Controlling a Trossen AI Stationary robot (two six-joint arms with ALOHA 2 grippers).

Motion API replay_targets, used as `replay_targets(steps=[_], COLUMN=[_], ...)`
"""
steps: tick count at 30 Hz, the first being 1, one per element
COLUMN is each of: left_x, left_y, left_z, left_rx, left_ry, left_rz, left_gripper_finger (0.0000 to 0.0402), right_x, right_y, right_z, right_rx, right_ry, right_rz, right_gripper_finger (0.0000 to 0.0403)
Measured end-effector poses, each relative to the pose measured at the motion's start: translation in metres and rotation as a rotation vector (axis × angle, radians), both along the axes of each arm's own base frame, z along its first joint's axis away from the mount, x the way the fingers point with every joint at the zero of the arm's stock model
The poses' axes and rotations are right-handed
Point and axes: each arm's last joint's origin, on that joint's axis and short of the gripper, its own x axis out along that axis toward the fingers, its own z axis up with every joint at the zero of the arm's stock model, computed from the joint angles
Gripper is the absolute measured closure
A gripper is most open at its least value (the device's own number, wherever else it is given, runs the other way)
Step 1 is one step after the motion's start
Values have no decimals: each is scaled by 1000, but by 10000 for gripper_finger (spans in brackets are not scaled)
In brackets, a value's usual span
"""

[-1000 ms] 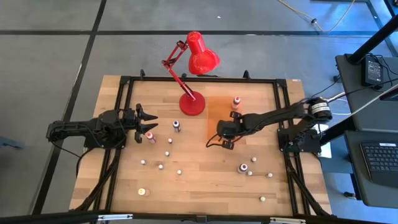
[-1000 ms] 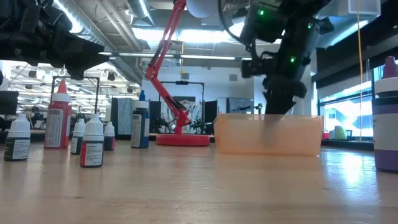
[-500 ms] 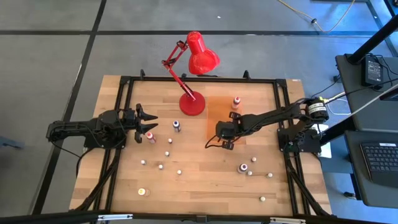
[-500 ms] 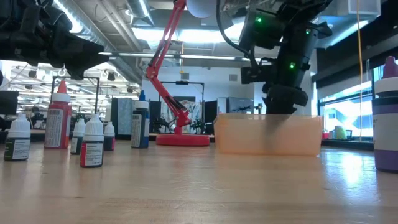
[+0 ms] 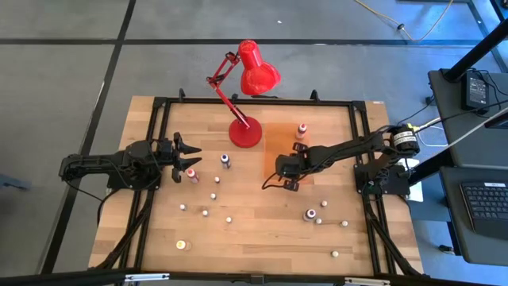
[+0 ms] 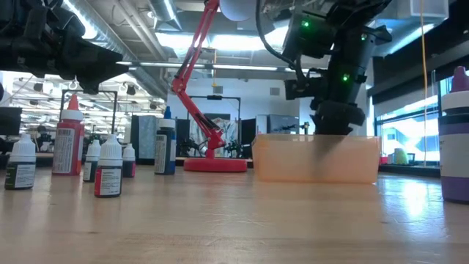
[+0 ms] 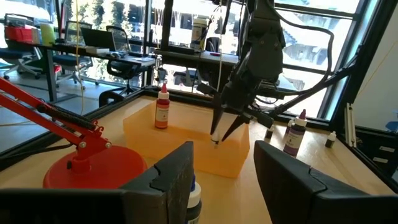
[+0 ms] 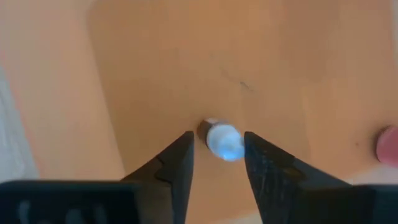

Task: Pick & Place food coloring
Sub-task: Put the right small red food coloring bottle into the orange bin, then put the right small pink food coloring bottle into the orange bin

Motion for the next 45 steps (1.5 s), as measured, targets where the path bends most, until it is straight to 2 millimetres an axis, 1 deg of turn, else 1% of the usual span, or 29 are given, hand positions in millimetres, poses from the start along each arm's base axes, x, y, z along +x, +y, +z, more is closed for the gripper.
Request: replay_targets(steps=[3,5,8,11,13,17,20,22,24,26,28,32,34,39,45], left_x=[0,0,0,0,0,0,0,0,0,0,0,0,0,0,0], left_y=[0,0,0,0,0,0,0,0,0,0,0,0,0,0,0], left_z=[0,0,0,0,0,0,0,0,0,0,0,0,0,0,0], left_rx=[0,0,0,0,0,-1,-1,-1,-1,-2,-1,-1,-1,-1,-1], left_ry=[0,0,0,0,0,-1,0,0,0,0,0,0,-1,-1,0], left_rz=[0,0,0,0,0,0,1,0,0,0,1,5,4,5,4], left_gripper_finger=[239,240,239,237,237,240,239,238,237,237,239,240,238,238,239], right_x=[-3,-6,-12,-22,-31,-48,-60,-67,-76,-87,-99,-119,-125,-134,-141], right_y=[0,0,-1,0,3,17,33,46,59,69,77,88,93,103,104], right_z=[7,16,33,55,68,95,109,114,115,111,106,98,93,72,40], right_rx=[0,1,4,19,60,163,217,229,253,283,265,215,222,250,288], right_ry=[-9,-33,-93,-152,-190,-289,-336,-347,-320,-242,-176,-78,-66,-34,-18], right_rz=[0,0,0,6,27,116,207,260,270,216,116,-104,-156,-121,-142], right_gripper_finger=[250,247,247,246,246,246,246,246,246,246,246,246,246,246,246])
